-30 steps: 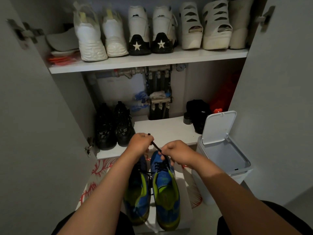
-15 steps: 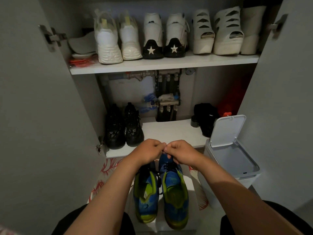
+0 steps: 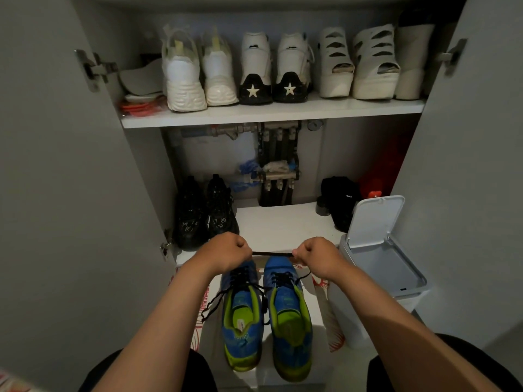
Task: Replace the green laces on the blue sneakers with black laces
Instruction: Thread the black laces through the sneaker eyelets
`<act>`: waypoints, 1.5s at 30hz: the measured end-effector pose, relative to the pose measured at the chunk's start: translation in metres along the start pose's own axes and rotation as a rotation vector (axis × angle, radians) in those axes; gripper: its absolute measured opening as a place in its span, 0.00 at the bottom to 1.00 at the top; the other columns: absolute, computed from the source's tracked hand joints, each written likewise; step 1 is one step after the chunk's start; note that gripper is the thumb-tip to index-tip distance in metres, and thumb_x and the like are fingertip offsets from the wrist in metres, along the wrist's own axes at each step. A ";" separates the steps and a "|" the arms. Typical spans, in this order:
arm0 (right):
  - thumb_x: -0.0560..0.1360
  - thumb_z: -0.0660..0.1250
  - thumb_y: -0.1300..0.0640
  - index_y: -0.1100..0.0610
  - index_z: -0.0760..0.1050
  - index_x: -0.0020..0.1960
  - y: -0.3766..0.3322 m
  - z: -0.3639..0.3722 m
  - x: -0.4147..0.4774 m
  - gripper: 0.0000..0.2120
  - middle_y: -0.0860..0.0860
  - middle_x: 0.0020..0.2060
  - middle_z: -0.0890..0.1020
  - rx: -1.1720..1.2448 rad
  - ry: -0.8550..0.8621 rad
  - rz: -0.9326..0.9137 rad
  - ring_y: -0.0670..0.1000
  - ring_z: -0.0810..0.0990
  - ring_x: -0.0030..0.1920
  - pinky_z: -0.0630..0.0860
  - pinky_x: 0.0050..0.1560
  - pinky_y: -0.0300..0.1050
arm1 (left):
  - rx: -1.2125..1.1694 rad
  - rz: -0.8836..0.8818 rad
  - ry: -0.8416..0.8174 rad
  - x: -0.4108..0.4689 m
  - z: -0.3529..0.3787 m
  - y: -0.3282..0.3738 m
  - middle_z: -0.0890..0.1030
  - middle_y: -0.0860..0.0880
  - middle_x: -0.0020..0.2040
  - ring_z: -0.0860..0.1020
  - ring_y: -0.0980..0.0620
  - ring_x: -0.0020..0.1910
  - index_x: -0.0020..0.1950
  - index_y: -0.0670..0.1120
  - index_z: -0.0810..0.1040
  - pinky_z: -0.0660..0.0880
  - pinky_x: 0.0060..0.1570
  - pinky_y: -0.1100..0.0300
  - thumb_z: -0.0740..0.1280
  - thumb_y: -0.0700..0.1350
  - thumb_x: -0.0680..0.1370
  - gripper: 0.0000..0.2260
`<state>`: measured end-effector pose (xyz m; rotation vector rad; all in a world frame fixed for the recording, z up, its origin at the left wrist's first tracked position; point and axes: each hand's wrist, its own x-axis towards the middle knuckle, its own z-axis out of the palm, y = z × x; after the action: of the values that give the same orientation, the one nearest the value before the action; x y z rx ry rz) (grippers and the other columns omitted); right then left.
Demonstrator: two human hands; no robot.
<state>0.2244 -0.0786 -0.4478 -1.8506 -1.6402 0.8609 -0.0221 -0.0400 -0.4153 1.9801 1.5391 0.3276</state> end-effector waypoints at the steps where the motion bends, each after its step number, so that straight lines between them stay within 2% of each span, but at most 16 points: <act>1: 0.80 0.66 0.51 0.54 0.77 0.36 0.001 -0.001 0.001 0.15 0.49 0.34 0.81 -0.048 0.007 0.023 0.49 0.79 0.38 0.73 0.40 0.41 | 0.020 -0.015 -0.002 -0.001 -0.001 0.000 0.83 0.54 0.37 0.81 0.52 0.41 0.39 0.50 0.83 0.78 0.45 0.56 0.66 0.53 0.71 0.09; 8: 0.79 0.64 0.53 0.56 0.79 0.52 0.008 -0.003 -0.006 0.09 0.55 0.53 0.82 -0.502 0.072 0.165 0.56 0.80 0.49 0.72 0.44 0.42 | 0.092 -0.039 -0.013 -0.004 0.000 -0.001 0.79 0.53 0.33 0.76 0.53 0.35 0.38 0.48 0.81 0.71 0.36 0.60 0.65 0.51 0.73 0.10; 10: 0.77 0.64 0.58 0.53 0.80 0.61 0.005 0.003 -0.005 0.14 0.52 0.60 0.80 -0.434 0.011 0.010 0.54 0.80 0.57 0.74 0.53 0.41 | 0.034 0.019 -0.063 -0.004 0.007 0.004 0.80 0.55 0.33 0.78 0.55 0.35 0.37 0.50 0.81 0.73 0.37 0.61 0.66 0.50 0.75 0.09; 12: 0.76 0.65 0.62 0.52 0.78 0.67 -0.005 0.012 -0.006 0.20 0.50 0.65 0.78 -0.114 -0.125 -0.104 0.50 0.78 0.64 0.74 0.65 0.43 | 0.025 0.078 -0.111 -0.005 0.017 0.012 0.83 0.54 0.36 0.80 0.56 0.39 0.38 0.53 0.82 0.77 0.42 0.59 0.67 0.51 0.76 0.09; 14: 0.76 0.65 0.63 0.53 0.81 0.62 -0.015 0.018 -0.008 0.17 0.49 0.59 0.83 0.106 -0.229 -0.150 0.44 0.81 0.57 0.77 0.61 0.43 | 0.054 0.132 -0.100 -0.003 0.025 0.020 0.83 0.53 0.38 0.81 0.55 0.41 0.40 0.54 0.83 0.78 0.45 0.57 0.67 0.52 0.77 0.08; 16: 0.76 0.67 0.59 0.54 0.85 0.48 -0.019 0.020 -0.009 0.07 0.49 0.43 0.87 0.136 -0.264 -0.148 0.40 0.80 0.35 0.77 0.40 0.37 | 0.082 0.162 -0.049 0.000 0.028 0.024 0.83 0.52 0.39 0.81 0.54 0.41 0.41 0.53 0.83 0.78 0.45 0.56 0.66 0.52 0.77 0.08; 18: 0.77 0.70 0.56 0.54 0.84 0.39 -0.018 0.016 -0.010 0.09 0.48 0.34 0.85 0.128 -0.246 -0.156 0.38 0.75 0.27 0.71 0.32 0.33 | 0.086 0.156 -0.017 0.001 0.027 0.023 0.83 0.55 0.39 0.81 0.57 0.41 0.41 0.52 0.83 0.78 0.44 0.58 0.67 0.52 0.76 0.08; 20: 0.77 0.71 0.54 0.54 0.84 0.39 -0.014 0.009 -0.009 0.09 0.48 0.32 0.84 0.123 -0.198 -0.152 0.39 0.76 0.28 0.74 0.34 0.34 | 0.071 0.136 -0.021 0.002 0.025 0.020 0.82 0.58 0.37 0.80 0.60 0.40 0.40 0.53 0.82 0.77 0.43 0.61 0.67 0.52 0.76 0.08; 23: 0.76 0.71 0.54 0.53 0.84 0.38 -0.008 0.002 -0.006 0.08 0.48 0.35 0.85 -0.033 -0.104 -0.116 0.47 0.83 0.39 0.80 0.48 0.45 | 0.082 0.104 -0.018 0.002 0.023 0.017 0.82 0.59 0.36 0.80 0.59 0.40 0.39 0.53 0.82 0.79 0.46 0.58 0.66 0.50 0.77 0.09; 26: 0.75 0.71 0.52 0.47 0.81 0.35 0.000 -0.003 -0.004 0.10 0.47 0.38 0.84 -0.255 -0.088 -0.039 0.51 0.83 0.44 0.79 0.48 0.44 | 0.121 0.089 -0.014 0.004 0.024 0.018 0.83 0.56 0.36 0.81 0.57 0.40 0.40 0.51 0.82 0.79 0.47 0.56 0.67 0.53 0.77 0.10; 28: 0.74 0.71 0.52 0.47 0.84 0.47 0.000 -0.001 -0.004 0.04 0.48 0.47 0.84 -0.326 -0.153 -0.041 0.51 0.82 0.51 0.78 0.52 0.43 | 0.143 0.106 -0.044 0.003 0.030 0.022 0.83 0.58 0.32 0.79 0.61 0.35 0.35 0.52 0.81 0.76 0.42 0.59 0.68 0.54 0.77 0.13; 31: 0.72 0.73 0.55 0.51 0.78 0.67 -0.008 0.010 -0.005 0.23 0.48 0.59 0.82 -0.100 -0.267 -0.095 0.47 0.80 0.58 0.76 0.61 0.44 | 0.221 0.137 -0.050 0.002 0.038 0.033 0.80 0.61 0.28 0.75 0.64 0.28 0.31 0.54 0.81 0.70 0.35 0.61 0.68 0.56 0.76 0.14; 36: 0.73 0.72 0.60 0.52 0.85 0.43 -0.009 0.012 0.000 0.05 0.48 0.33 0.84 0.077 -0.277 -0.154 0.38 0.75 0.27 0.73 0.31 0.35 | 0.347 0.133 0.060 0.001 0.041 0.041 0.81 0.62 0.31 0.78 0.63 0.34 0.33 0.56 0.83 0.69 0.36 0.62 0.67 0.60 0.73 0.13; 39: 0.73 0.73 0.61 0.49 0.84 0.39 -0.006 0.010 -0.001 0.08 0.47 0.33 0.85 0.096 -0.299 -0.122 0.41 0.76 0.26 0.73 0.28 0.36 | 0.354 0.103 0.062 0.001 0.042 0.037 0.80 0.62 0.28 0.76 0.63 0.29 0.29 0.55 0.81 0.68 0.32 0.63 0.68 0.64 0.71 0.17; 42: 0.74 0.73 0.61 0.48 0.83 0.39 -0.005 0.008 -0.001 0.09 0.49 0.33 0.86 0.108 -0.276 -0.091 0.43 0.78 0.28 0.74 0.28 0.37 | 0.057 0.093 -0.152 0.003 0.044 0.032 0.84 0.57 0.34 0.79 0.58 0.31 0.37 0.50 0.82 0.75 0.38 0.60 0.66 0.55 0.79 0.14; 45: 0.75 0.72 0.61 0.51 0.84 0.45 -0.005 0.009 -0.001 0.05 0.51 0.36 0.86 0.153 -0.288 -0.070 0.49 0.78 0.32 0.74 0.27 0.38 | 0.008 0.130 -0.164 0.002 0.044 0.029 0.84 0.55 0.36 0.79 0.56 0.33 0.40 0.48 0.81 0.76 0.42 0.57 0.64 0.50 0.81 0.12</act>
<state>0.2143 -0.0796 -0.4495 -1.6136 -1.7408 1.2326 0.0249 -0.0559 -0.4331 2.0633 1.3148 0.2056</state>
